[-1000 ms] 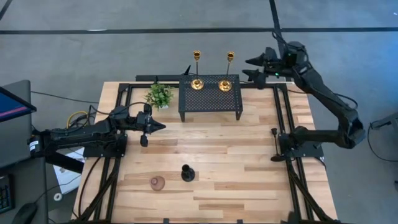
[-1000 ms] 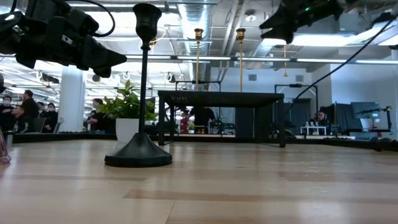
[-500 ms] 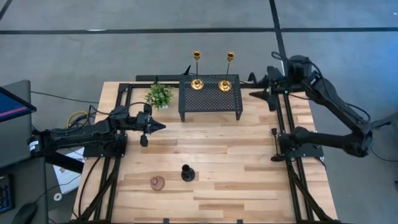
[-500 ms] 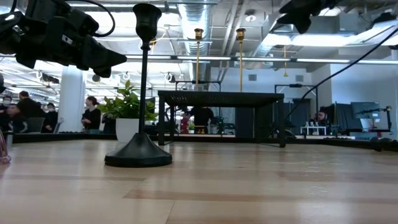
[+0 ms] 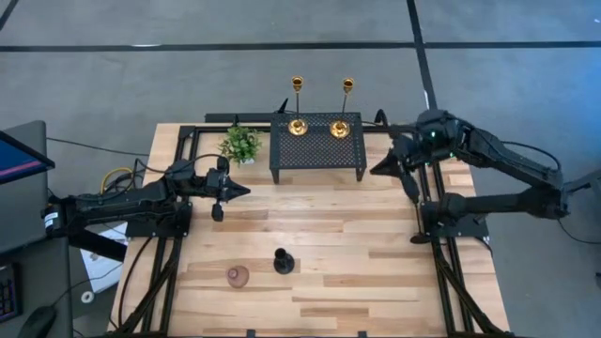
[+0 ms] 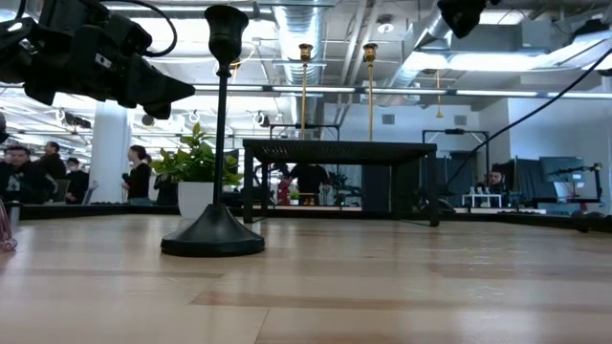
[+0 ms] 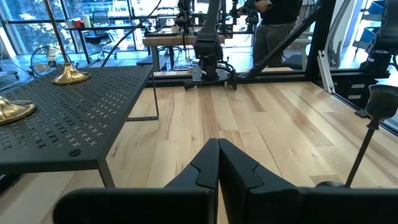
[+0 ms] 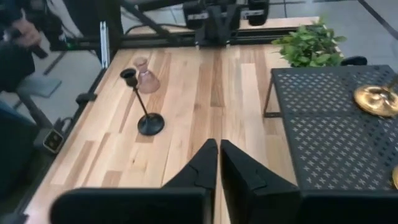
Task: Pick & Place candle stick holders
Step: Put the bottom black candle holder on the shelf
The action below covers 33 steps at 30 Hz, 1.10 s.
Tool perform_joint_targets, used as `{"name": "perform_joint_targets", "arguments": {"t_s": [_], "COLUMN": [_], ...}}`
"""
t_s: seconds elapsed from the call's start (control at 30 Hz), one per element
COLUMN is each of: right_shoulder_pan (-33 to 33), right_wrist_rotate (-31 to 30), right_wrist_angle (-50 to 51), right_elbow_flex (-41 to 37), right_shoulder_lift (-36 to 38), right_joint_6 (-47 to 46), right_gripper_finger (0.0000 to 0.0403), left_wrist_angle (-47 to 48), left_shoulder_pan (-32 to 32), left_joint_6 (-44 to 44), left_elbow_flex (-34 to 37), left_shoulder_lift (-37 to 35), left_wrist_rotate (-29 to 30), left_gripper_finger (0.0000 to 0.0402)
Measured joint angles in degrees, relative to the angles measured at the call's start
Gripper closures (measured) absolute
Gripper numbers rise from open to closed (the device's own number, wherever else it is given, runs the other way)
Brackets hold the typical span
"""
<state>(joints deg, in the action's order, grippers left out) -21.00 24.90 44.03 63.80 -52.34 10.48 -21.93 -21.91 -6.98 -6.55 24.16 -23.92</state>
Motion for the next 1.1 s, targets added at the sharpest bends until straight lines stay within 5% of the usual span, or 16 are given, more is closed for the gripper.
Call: {"name": "perform_joint_targets", "arguments": {"t_s": [0.33,0.67,0.87,1.1], "right_shoulder_pan": [13.24,22.75,28.39,36.53], "right_wrist_rotate": [-11.5,-18.58,-24.04,-35.97], "right_wrist_angle": [-8.52,-29.46,-39.95,-45.37], "right_elbow_flex": [-6.37,-19.25,-24.15,-24.64], "right_shoulder_lift": [0.0,-0.26,-0.26,-0.22], "right_joint_6": [-4.61,-9.45,-12.96,-11.85], "right_gripper_finger": [0.04,0.0402,0.0402,0.0403], "left_wrist_angle": [-0.02,-0.04,-0.59,-1.6], "left_shoulder_pan": [0.0,2.35,5.96,10.81], "left_joint_6": [2.41,5.29,10.69,14.99], "left_elbow_flex": [0.0,0.0,-0.4,-5.87], "left_shoulder_lift": [0.0,0.0,-0.15,-0.13], "left_wrist_rotate": [-0.17,-13.71,-13.62,-6.8], "left_gripper_finger": [0.0396,0.0396,0.0396,0.0398]}}
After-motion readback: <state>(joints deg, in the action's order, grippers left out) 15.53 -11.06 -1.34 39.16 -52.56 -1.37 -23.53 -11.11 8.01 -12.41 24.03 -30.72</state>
